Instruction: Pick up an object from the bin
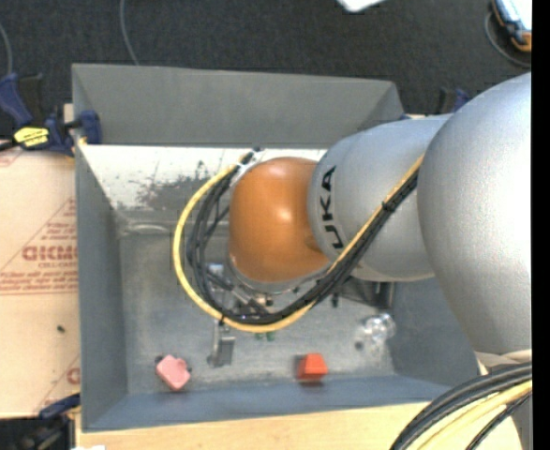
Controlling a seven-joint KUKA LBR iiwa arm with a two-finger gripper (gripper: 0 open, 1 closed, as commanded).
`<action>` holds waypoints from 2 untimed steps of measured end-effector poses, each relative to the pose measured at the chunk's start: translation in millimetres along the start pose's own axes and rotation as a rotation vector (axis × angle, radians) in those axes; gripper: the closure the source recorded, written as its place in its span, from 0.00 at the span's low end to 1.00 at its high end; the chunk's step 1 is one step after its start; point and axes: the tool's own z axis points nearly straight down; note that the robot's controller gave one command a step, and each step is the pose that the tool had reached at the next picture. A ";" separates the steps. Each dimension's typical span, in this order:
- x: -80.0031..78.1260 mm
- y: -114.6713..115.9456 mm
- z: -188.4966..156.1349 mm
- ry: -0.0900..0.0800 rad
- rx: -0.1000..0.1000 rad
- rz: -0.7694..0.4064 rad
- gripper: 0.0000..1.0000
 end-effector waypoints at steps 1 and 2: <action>-2.0 -0.7 -4.5 -0.008 -0.002 0.005 0.00; -6.7 -35.5 31.0 -0.004 -0.002 0.122 0.00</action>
Offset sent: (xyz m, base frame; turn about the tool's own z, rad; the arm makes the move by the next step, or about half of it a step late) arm 0.0066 -0.0439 -0.0400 0.1532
